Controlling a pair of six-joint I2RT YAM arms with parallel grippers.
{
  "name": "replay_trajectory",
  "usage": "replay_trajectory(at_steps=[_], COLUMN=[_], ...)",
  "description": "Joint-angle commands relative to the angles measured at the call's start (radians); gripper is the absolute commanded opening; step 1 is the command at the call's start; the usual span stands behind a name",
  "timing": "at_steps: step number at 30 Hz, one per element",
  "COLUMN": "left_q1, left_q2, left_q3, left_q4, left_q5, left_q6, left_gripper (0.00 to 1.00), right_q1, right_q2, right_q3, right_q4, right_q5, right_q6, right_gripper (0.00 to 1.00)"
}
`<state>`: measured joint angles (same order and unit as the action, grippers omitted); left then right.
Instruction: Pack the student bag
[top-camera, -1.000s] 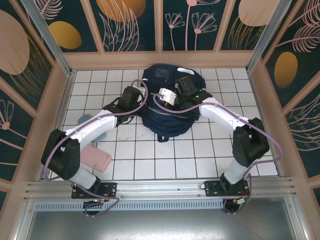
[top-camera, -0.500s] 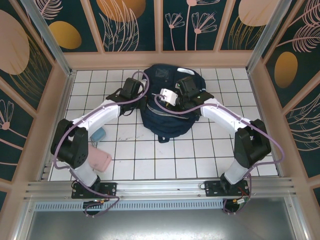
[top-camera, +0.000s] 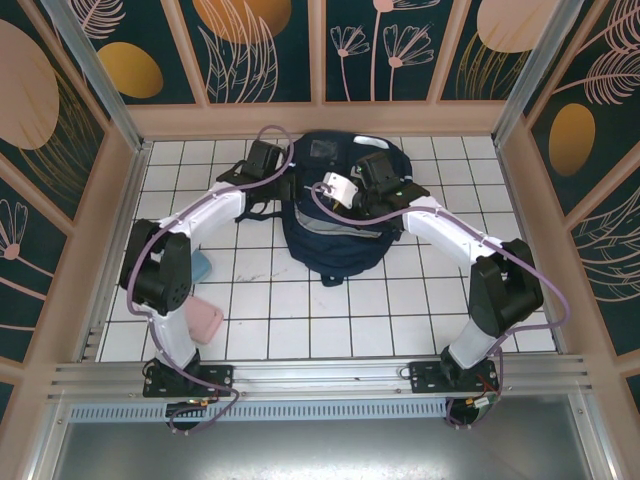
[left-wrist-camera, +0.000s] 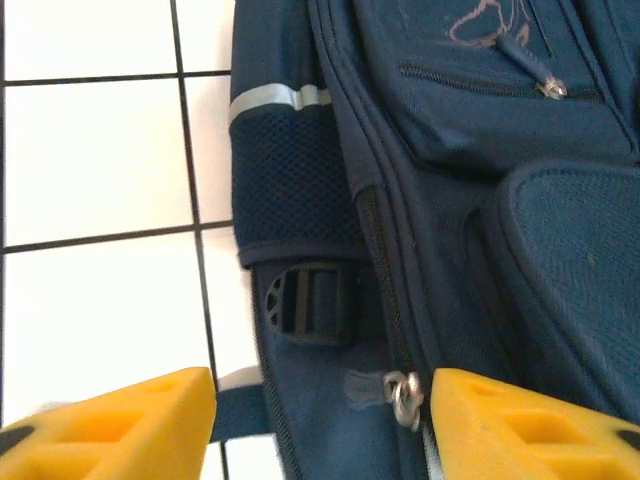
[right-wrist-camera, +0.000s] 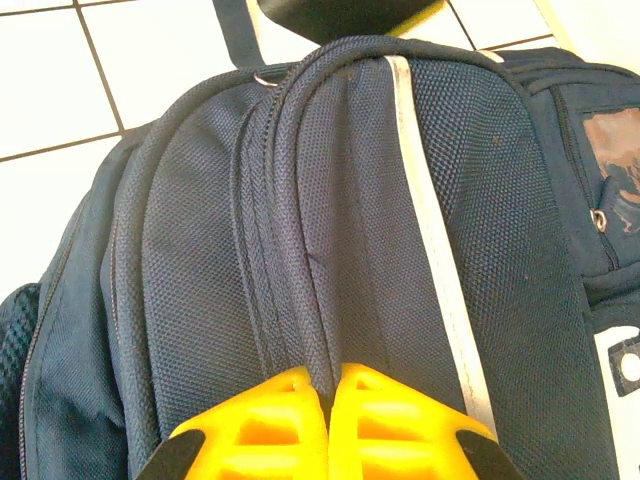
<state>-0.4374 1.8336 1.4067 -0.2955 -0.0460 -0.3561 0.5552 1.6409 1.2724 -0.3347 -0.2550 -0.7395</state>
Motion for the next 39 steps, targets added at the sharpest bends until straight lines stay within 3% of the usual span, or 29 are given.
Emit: replay_trajectory(at_steps=[1,8,16,21,26,39], left_q1=[0.024,0.103,0.225,0.290,0.332,0.380], left_q2=[-0.175,-0.400,-0.537,-0.568,-0.569,-0.386], left_q3=[-0.089,-0.302,-0.557,-0.627,-0.653,-0.633], left_q4=[-0.035,-0.153,-0.250,-0.290,-0.255,-0.112], left_q5=[-0.051,-0.204,-0.196,-0.261,-0.320,-0.225], left_q6=[-0.094,-0.260,-0.435,-0.501,-0.520,-0.466], left_gripper=[0.72,0.91,0.94,0.97,0.99,0.98], right_q1=[-0.003,-0.002,0.015,0.025,0.037,0.055], right_q2=[0.001,0.056,0.102,0.112,0.116,0.121], right_q3=[-0.001,0.004,0.008,0.000,-0.009,-0.005], right_q4=[0.078,0.143,0.209,0.223,0.236,0.231], right_q5=[-0.030,-0.039,-0.030,-0.031,-0.029,-0.013], right_q6=[0.106,0.299,0.492,0.541,0.571,0.587], right_gripper=[0.00,0.00,0.00,0.00,0.00,0.00])
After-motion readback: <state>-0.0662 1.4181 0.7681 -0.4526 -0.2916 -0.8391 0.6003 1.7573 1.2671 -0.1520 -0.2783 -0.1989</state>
